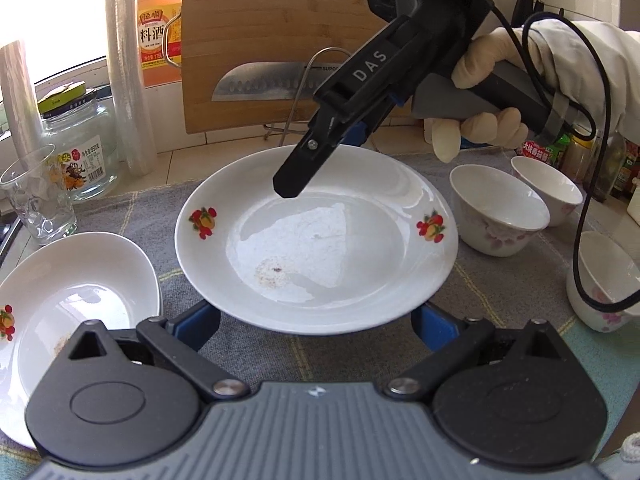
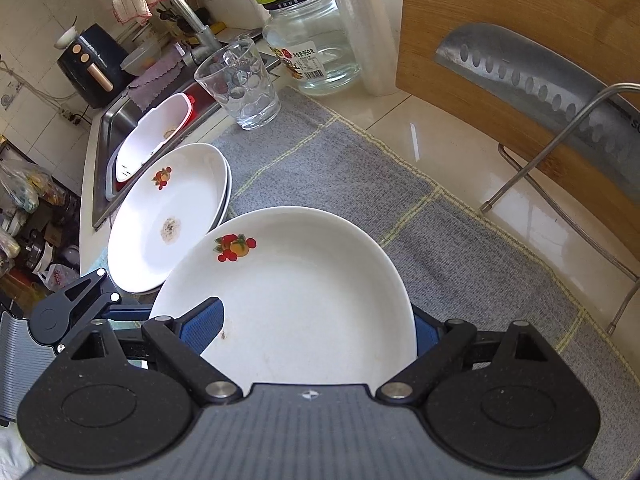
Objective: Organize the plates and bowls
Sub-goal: 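Lift the white plate with the right tool toward the stacked plates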
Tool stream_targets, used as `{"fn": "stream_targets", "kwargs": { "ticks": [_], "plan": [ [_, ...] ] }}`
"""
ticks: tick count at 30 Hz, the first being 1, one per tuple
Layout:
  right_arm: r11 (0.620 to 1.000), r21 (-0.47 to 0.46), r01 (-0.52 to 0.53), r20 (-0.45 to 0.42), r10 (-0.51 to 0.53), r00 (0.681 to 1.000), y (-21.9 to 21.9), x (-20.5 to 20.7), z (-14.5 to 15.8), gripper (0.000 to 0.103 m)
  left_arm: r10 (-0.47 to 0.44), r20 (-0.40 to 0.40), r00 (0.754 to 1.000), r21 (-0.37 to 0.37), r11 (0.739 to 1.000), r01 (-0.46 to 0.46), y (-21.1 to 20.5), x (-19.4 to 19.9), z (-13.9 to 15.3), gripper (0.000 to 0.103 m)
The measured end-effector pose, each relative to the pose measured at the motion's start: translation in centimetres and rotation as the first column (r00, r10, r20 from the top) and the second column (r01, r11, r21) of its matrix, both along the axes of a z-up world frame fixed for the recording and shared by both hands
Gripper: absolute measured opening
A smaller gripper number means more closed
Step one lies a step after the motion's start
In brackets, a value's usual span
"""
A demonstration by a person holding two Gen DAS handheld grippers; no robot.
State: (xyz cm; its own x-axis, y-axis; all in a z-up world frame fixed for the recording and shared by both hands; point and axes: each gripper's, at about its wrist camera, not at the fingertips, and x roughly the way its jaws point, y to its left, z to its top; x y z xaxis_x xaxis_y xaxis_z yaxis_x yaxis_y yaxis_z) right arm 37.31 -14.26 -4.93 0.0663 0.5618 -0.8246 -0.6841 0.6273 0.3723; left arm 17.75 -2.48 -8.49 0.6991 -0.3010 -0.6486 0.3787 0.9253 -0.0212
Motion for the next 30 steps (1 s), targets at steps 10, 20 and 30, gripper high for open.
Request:
{"fn": "stream_targets", "kwargs": {
  "ticks": [10, 20, 30],
  "plan": [
    [1.000, 0.005, -0.005, 0.019, 0.005, 1.000, 3.6, -1.6, 1.1, 0.096, 0.005, 0.026, 1.000, 0.003, 1.000, -0.005, 3.3, -1.9, 1.5, 0.101],
    [0.998, 0.017, -0.059, 0.027, 0.059, 0.998, 10.0, -2.0, 1.5, 0.096, 0.053, 0.026, 0.998, 0.017, 0.998, -0.054, 8.6, -3.0, 1.9, 0.101],
    [0.996, 0.019, -0.088, 0.016, 0.088, 0.996, 14.8, -1.6, 0.7, 0.096, 0.075, -0.002, 0.997, 0.014, 0.997, -0.075, 13.0, -3.4, 1.4, 0.101]
  ]
}}
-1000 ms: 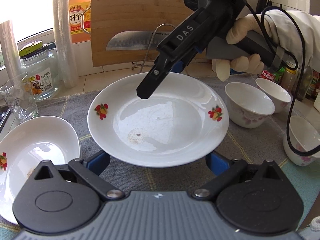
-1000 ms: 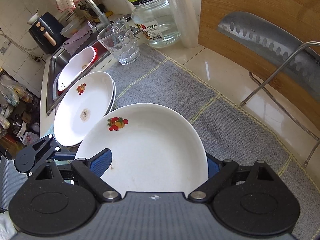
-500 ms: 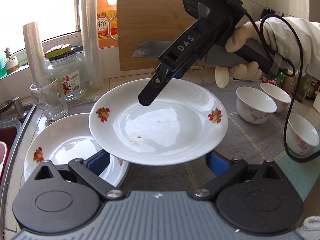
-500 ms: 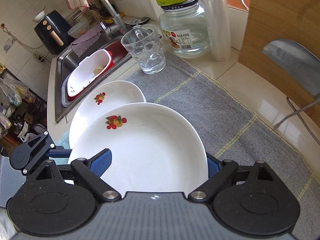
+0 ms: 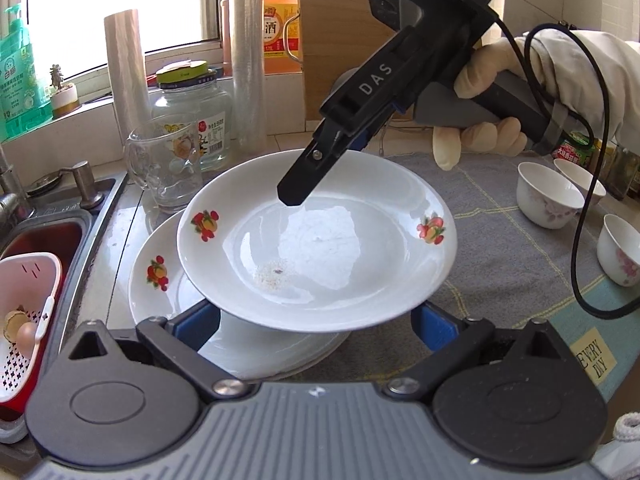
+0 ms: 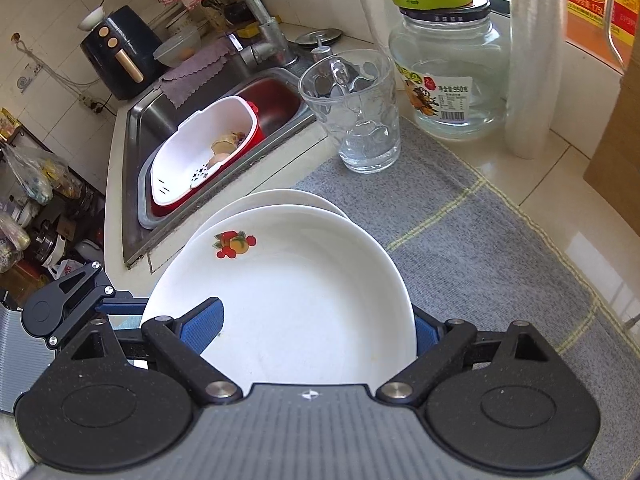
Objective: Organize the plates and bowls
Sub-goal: 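Lift the white plate with the right tool toward the stacked plates, then lower the white plate onto the stacked plates and open the right tool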
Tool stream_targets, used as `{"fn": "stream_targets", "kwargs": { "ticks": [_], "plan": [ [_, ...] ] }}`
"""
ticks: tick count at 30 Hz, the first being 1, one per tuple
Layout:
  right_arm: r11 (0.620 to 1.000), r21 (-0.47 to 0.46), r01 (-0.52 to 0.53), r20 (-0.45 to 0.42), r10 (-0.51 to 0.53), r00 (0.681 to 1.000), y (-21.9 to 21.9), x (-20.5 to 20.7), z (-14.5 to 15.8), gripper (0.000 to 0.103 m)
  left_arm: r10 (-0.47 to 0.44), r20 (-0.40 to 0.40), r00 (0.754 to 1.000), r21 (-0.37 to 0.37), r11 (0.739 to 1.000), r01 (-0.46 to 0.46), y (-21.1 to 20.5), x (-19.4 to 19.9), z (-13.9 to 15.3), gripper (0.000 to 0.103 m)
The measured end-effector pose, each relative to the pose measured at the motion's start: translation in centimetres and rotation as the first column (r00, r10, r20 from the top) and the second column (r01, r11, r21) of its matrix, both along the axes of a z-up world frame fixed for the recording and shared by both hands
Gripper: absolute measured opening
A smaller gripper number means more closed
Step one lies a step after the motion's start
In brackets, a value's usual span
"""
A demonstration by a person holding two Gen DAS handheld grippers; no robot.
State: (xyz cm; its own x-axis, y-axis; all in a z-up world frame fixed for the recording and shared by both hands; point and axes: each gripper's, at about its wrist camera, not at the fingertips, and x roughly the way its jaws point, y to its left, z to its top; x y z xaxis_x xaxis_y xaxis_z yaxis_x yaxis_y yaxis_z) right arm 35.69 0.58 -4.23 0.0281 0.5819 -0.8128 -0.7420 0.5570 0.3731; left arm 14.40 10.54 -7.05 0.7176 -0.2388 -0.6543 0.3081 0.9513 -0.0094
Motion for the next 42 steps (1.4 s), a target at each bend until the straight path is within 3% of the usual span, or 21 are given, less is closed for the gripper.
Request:
{"fn": "stream_targets", "kwargs": {
  "ticks": [23, 42],
  "plan": [
    [0.999, -0.027, 0.030, -0.034, -0.031, 0.999, 3.0, 0.7, -1.6, 0.096, -0.031, -0.083, 0.996, -0.039, 0.999, 0.028, 2.8, 1.9, -0.9, 0.101],
    [0.999, -0.030, 0.045, -0.015, -0.045, 0.999, 2.4, -0.3, -0.9, 0.096, -0.053, -0.080, 0.995, 0.024, 0.998, 0.056, 2.7, 1.5, -0.7, 0.101]
  ]
}}
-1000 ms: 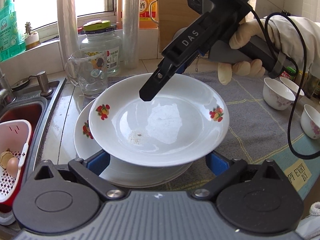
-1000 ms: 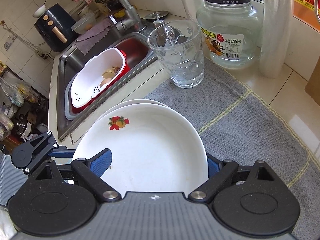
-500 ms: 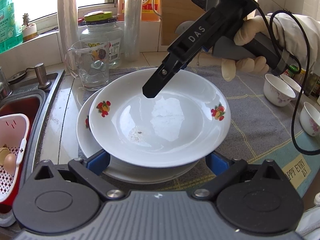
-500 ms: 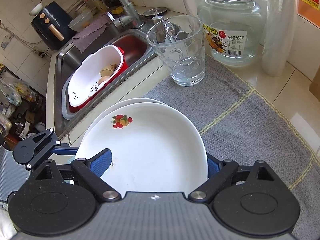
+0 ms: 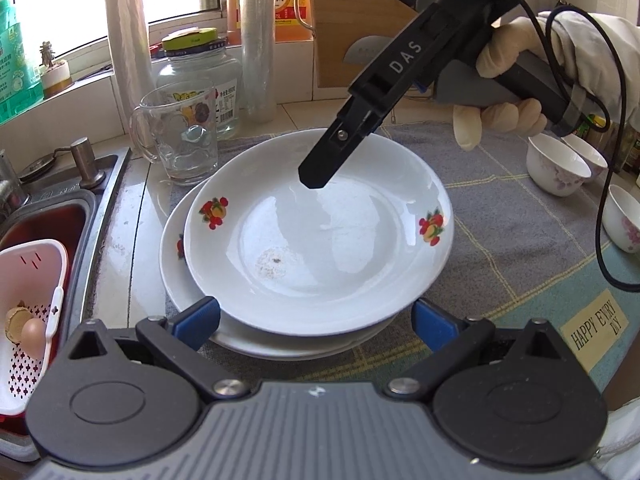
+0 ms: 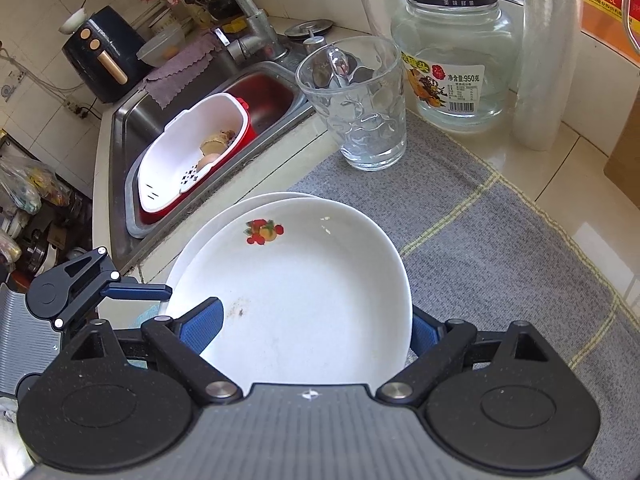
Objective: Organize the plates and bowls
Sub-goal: 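Lower the white plate onto the stacked plates and open the right tool, then move the right tool toward the white flower-print bowls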
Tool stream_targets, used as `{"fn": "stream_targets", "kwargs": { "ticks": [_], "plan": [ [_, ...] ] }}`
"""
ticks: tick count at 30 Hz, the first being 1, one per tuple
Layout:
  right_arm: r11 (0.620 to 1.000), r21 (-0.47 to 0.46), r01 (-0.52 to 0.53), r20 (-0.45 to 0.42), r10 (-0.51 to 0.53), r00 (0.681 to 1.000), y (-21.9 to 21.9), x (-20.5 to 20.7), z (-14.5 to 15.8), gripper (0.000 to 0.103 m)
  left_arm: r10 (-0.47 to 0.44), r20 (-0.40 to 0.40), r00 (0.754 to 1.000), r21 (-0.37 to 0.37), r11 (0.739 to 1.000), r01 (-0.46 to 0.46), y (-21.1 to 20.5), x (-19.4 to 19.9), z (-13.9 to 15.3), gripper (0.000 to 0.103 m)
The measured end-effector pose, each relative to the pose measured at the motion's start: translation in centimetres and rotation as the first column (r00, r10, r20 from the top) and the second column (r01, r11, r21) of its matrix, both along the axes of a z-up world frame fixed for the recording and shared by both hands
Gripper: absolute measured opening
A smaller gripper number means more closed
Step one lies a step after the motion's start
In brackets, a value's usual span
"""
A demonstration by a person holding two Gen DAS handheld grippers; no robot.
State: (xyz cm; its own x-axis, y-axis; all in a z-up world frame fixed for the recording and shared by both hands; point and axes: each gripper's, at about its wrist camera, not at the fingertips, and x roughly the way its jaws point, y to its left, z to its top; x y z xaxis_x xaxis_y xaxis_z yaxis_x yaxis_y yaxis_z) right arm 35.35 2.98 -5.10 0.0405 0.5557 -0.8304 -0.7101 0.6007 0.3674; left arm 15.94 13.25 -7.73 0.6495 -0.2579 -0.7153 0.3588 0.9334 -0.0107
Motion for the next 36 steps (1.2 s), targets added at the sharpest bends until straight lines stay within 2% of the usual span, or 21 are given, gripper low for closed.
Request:
{"fn": "stream_targets", "kwargs": {
  "ticks": [6, 12, 21, 24, 30, 36],
  "plan": [
    [1.000, -0.025, 0.000, 0.019, 0.001, 1.000, -0.1, -1.0, 0.0, 0.097, 0.006, 0.006, 1.000, -0.008, 1.000, -0.005, 0.2, -0.2, 0.2, 0.102],
    [1.000, -0.023, 0.011, 0.042, -0.010, 0.999, -0.4, -2.1, 0.1, 0.103, 0.032, 0.018, 0.999, -0.021, 0.999, -0.031, 0.5, -0.5, 0.6, 0.102],
    [0.998, -0.042, 0.054, 0.162, -0.047, 0.986, -0.9, -5.7, 1.1, 0.103, 0.041, 0.082, 0.996, -0.007, 0.999, -0.040, 0.3, -1.9, 1.5, 0.102],
    [0.994, -0.050, 0.100, 0.231, -0.086, 0.969, -1.3, -7.3, 1.5, 0.103, 0.035, 0.115, 0.993, 0.007, 0.999, -0.036, -0.1, -2.4, 2.0, 0.102],
    [0.979, -0.017, 0.201, 0.357, -0.182, 0.916, -1.9, -10.6, 2.2, 0.103, 0.013, 0.185, 0.983, 0.017, 1.000, -0.016, -0.5, -2.2, 3.0, 0.102],
    [0.945, 0.024, 0.326, 0.442, -0.303, 0.845, -2.9, -13.5, 2.6, 0.103, -0.057, 0.199, 0.978, 0.007, 0.998, 0.057, -1.3, -1.9, 3.1, 0.102]
  ]
}}
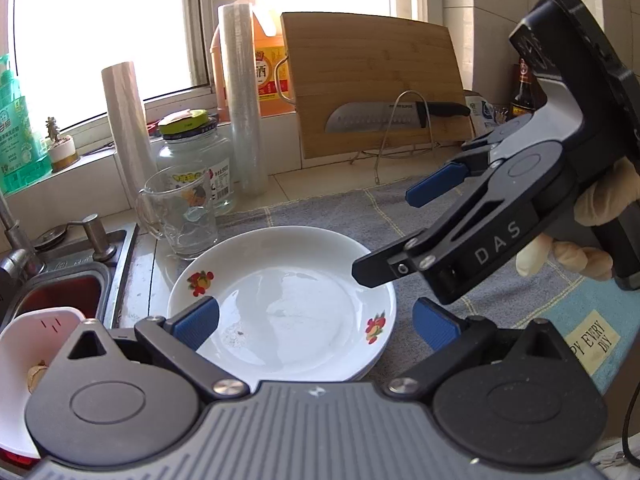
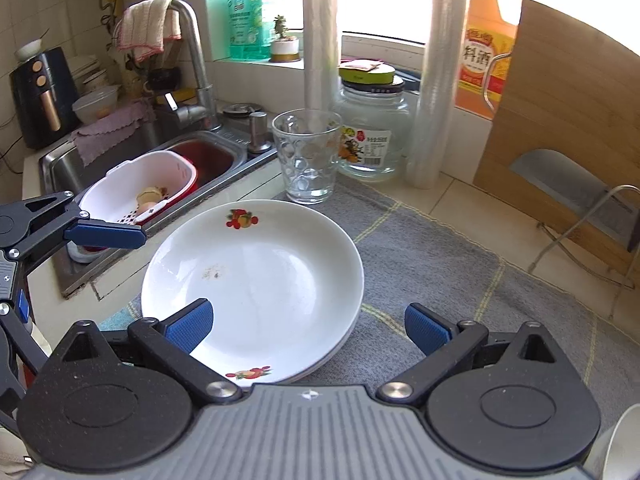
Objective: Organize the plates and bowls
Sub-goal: 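Move the right tool toward the white flower-print bowls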
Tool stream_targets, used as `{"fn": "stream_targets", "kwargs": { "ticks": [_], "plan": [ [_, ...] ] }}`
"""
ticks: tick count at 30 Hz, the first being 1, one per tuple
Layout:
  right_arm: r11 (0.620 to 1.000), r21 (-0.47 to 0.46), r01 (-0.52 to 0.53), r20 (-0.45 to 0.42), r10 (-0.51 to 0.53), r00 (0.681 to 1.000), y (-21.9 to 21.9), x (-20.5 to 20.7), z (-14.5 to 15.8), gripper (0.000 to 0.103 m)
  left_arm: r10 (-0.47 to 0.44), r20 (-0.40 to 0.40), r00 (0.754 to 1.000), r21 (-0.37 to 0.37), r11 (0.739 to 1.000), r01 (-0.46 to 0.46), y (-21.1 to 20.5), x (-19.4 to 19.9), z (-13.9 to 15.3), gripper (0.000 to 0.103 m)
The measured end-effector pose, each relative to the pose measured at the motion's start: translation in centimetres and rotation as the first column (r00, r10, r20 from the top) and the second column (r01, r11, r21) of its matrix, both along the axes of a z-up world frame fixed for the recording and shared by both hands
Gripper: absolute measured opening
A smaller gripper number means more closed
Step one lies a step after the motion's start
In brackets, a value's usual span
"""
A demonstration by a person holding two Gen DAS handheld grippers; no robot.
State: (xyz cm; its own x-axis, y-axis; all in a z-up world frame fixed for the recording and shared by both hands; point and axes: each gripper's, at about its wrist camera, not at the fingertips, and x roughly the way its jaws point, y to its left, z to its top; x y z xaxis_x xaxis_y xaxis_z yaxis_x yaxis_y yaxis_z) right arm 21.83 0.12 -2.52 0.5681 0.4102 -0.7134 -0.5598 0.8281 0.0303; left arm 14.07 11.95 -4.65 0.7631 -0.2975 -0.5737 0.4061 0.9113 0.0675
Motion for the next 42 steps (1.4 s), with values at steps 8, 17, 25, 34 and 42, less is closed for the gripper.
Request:
{"fn": "stream_targets", "kwargs": {
  "ticks": [8, 17, 25, 34, 42],
  "plan": [
    [0.979, -0.002, 0.206, 0.066, -0.205, 0.977, -2.8, -3.8, 0.0, 0.103, -0.154, 0.023, 0.988, -0.010, 0.988, 0.154, -2.7, -0.2, 0.0, 0.102],
    [0.940, 0.016, 0.340, 0.063, -0.341, 0.938, -9.3, -7.8, -0.2, 0.103, -0.264, -0.001, 0.965, -0.004, 0.965, 0.264, -8.4, -1.3, -0.9, 0.102],
    [0.901, -0.023, 0.433, 0.065, -0.431, 0.900, -17.2, -10.9, -0.3, 0.103, -0.391, -0.028, 0.920, -0.036, 0.920, 0.390, -16.5, -2.3, -1.2, 0.102],
    [0.839, -0.020, 0.544, 0.044, -0.543, 0.838, -25.8, -13.9, -0.3, 0.103, -0.553, -0.070, 0.830, -0.064, 0.833, 0.550, -25.9, -3.3, -2.6, 0.102],
    [0.815, -0.002, 0.580, 0.003, -0.580, 0.815, -31.1, -14.2, -1.6, 0.103, -0.608, -0.053, 0.792, -0.015, 0.793, 0.609, -31.3, -4.0, -4.1, 0.102]
  ]
}}
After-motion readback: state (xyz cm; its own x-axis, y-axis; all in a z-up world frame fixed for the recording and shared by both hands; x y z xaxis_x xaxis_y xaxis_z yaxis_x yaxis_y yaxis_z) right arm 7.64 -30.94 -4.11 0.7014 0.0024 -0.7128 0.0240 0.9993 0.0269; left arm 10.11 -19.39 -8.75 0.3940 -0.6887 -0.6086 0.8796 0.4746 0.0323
